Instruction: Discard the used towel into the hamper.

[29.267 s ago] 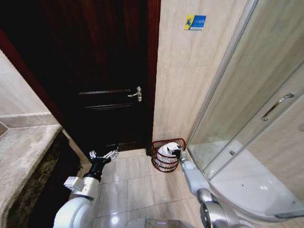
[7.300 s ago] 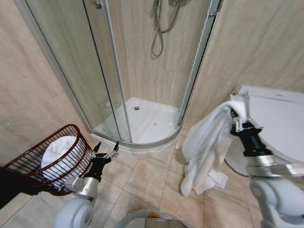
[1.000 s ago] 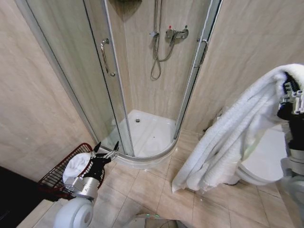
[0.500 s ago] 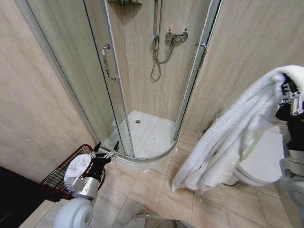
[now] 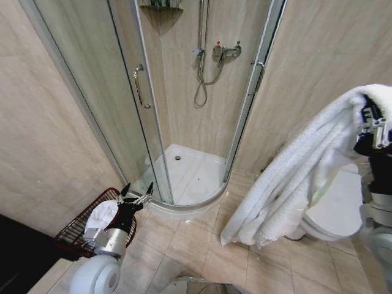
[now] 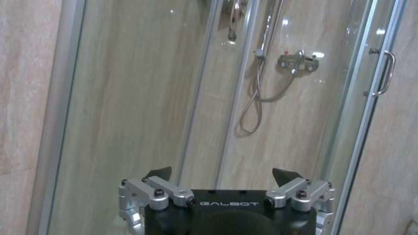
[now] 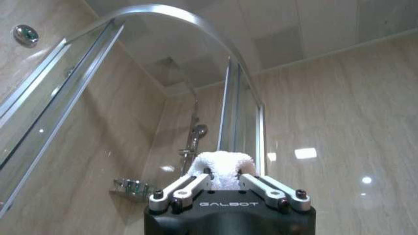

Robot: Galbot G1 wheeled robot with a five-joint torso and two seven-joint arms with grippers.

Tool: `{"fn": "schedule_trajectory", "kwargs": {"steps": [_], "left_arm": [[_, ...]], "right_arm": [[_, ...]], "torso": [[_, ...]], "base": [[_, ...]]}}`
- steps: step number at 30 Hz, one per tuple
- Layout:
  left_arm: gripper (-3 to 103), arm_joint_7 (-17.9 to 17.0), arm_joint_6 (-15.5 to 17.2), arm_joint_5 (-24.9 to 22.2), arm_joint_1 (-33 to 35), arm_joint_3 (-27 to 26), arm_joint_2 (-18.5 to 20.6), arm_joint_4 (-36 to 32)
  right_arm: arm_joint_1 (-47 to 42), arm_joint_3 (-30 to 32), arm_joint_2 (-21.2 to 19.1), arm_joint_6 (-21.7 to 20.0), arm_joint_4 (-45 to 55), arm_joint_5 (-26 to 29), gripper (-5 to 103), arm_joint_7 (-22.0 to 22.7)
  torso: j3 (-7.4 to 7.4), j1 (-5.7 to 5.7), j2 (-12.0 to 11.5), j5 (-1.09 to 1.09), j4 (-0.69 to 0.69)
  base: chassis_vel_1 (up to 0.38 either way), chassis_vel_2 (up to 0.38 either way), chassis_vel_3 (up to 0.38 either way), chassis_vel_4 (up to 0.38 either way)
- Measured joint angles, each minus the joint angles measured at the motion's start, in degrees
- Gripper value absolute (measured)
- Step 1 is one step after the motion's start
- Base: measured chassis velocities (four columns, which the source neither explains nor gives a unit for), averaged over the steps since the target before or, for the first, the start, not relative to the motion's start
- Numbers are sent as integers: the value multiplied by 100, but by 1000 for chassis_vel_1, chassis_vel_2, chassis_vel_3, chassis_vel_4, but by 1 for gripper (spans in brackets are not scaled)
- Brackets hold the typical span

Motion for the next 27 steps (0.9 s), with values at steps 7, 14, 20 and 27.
{"fn": "schedule_trajectory", "kwargs": {"steps": [7, 14, 20, 27], "left_arm": [[100, 0, 0, 0, 0, 0, 0, 0], [100, 0, 0, 0, 0, 0, 0, 0], [100, 0, 0, 0, 0, 0, 0, 0], [100, 0, 0, 0, 0, 0, 0, 0]], "right_arm": [[-6, 2, 3, 4, 0, 0, 6, 1], [-2, -3, 8, 4, 0, -1, 6, 0], [-2, -28, 18, 4, 0, 7, 6, 0], [-3, -36, 21, 4, 0, 3, 6, 0]], "torso": [[113, 88, 202, 0, 0], [208, 165, 373, 0, 0], [307, 240, 549, 0, 0], [412, 325, 738, 0, 0]], "base": [[0, 0, 0, 0], [0, 0, 0, 0], [0, 0, 0, 0], [0, 0, 0, 0]]}}
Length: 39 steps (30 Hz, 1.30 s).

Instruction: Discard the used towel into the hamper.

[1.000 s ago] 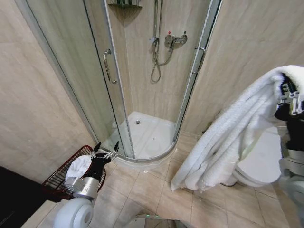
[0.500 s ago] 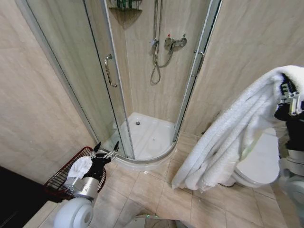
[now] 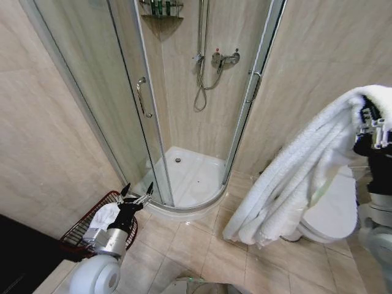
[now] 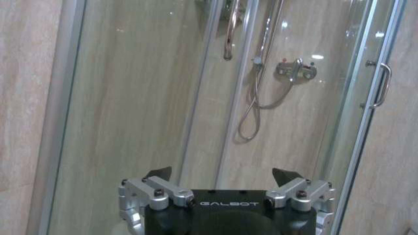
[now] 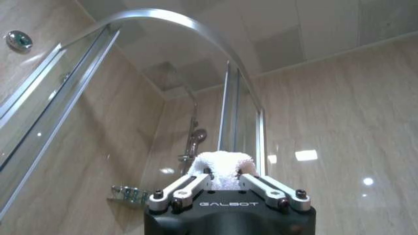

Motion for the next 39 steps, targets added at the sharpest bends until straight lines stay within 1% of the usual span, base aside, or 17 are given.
{"fn": "schedule_trajectory", "kwargs": {"steps": [5, 8, 9, 16, 18, 20, 23, 25, 26, 29, 31, 33, 34, 37, 39], "left_arm": [[100, 0, 0, 0, 0, 0, 0, 0], [100, 0, 0, 0, 0, 0, 0, 0], [100, 0, 0, 0, 0, 0, 0, 0], [100, 0, 0, 0, 0, 0, 0, 0], [100, 0, 0, 0, 0, 0, 0, 0], [100, 0, 0, 0, 0, 0, 0, 0], [100, 0, 0, 0, 0, 0, 0, 0], [100, 0, 0, 0, 0, 0, 0, 0], [100, 0, 0, 0, 0, 0, 0, 0], [100, 0, 0, 0, 0, 0, 0, 0], [100, 0, 0, 0, 0, 0, 0, 0], [100, 0, 0, 0, 0, 0, 0, 0], [100, 0, 0, 0, 0, 0, 0, 0], [100, 0, 0, 0, 0, 0, 0, 0], [100, 0, 0, 0, 0, 0, 0, 0]], "right_arm": [[0, -14, 3, 0, 0, 11, 6, 0], [-7, -18, 6, 0, 0, 30, 6, -2], [-7, -18, 6, 0, 0, 30, 6, -2], [-26, -24, 5, 2, 0, 18, 6, -1], [-30, -38, 5, 8, 0, 1, 6, -1], [-44, -73, 10, 23, 0, -48, 6, -3], [-44, -76, 11, 24, 0, -54, 6, -3], [-51, -76, 6, 25, 0, -58, 6, -3], [-51, -76, 6, 25, 0, -58, 6, -3], [-67, -84, 6, 25, 0, -62, 6, -3], [-69, -87, 6, 25, 0, -65, 6, -3], [-69, -82, -12, 25, 0, -66, 6, -1], [-69, -82, -12, 25, 0, -66, 6, -1], [-76, -46, -38, 25, 0, -60, 6, 6], [-79, -42, -39, 25, 0, -59, 6, 7]], "torso": [[66, 46, 113, 0, 0], [125, 97, 222, 0, 0], [125, 97, 222, 0, 0], [243, 191, 435, 0, 0], [255, 200, 455, 0, 0], [313, 243, 554, 0, 0], [340, 263, 601, 0, 0], [387, 301, 687, 0, 0], [387, 301, 687, 0, 0], [450, 351, 800, 0, 0], [464, 361, 824, 0, 0], [514, 401, 913, 0, 0], [514, 401, 913, 0, 0], [581, 456, 1036, 0, 0], [595, 469, 1064, 0, 0]], "base": [[0, 0, 0, 0], [0, 0, 0, 0], [0, 0, 0, 0], [0, 0, 0, 0], [0, 0, 0, 0], [0, 0, 0, 0], [0, 0, 0, 0], [0, 0, 0, 0], [0, 0, 0, 0], [0, 0, 0, 0], [0, 0, 0, 0], [0, 0, 0, 0], [0, 0, 0, 0], [0, 0, 0, 0], [0, 0, 0, 0]]}}
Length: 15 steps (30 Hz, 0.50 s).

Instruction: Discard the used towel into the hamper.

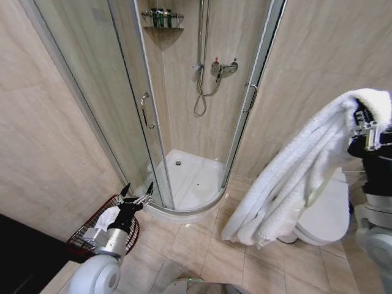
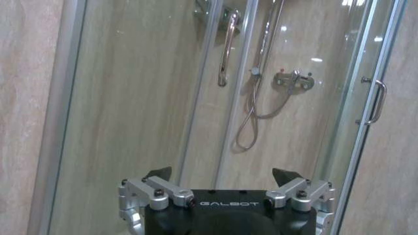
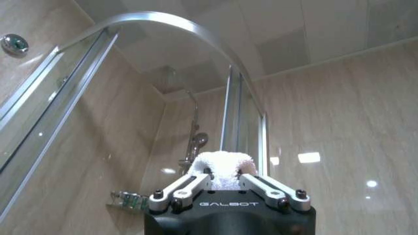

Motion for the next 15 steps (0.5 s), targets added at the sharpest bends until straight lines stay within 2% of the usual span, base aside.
{"fn": "schedule_trajectory", "kwargs": {"steps": [15], "left_arm": [[100, 0, 0, 0, 0, 0, 0, 0]], "right_arm": [[14, 106, -1, -3, 0, 53, 6, 16]], "torso": [[238, 202, 440, 1, 0]], "base": [[0, 0, 0, 0]]}}
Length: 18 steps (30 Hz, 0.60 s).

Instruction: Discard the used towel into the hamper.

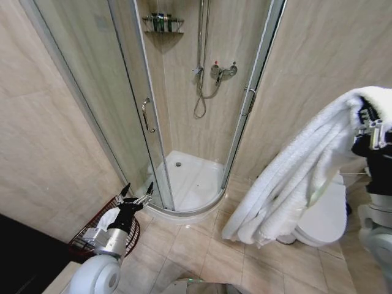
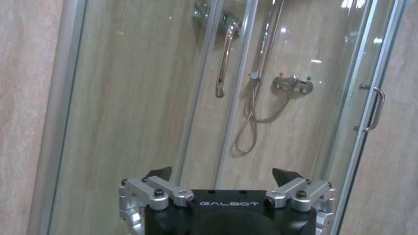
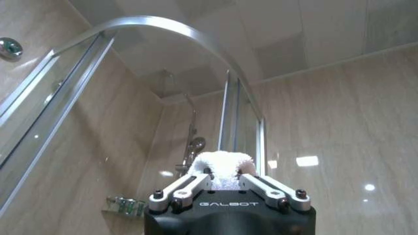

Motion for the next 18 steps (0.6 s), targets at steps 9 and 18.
{"fn": "schedule_trajectory", "kwargs": {"steps": [9, 18], "left_arm": [[100, 0, 0, 0, 0, 0, 0, 0], [100, 0, 0, 0, 0, 0, 0, 0]], "right_arm": [[7, -11, 14, 0, 0, 13, 6, -1], [46, 115, -53, 0, 0, 74, 6, -2]], "torso": [[79, 68, 150, 0, 0], [70, 62, 134, 0, 0]], "base": [[0, 0, 0, 0], [0, 0, 0, 0]]}}
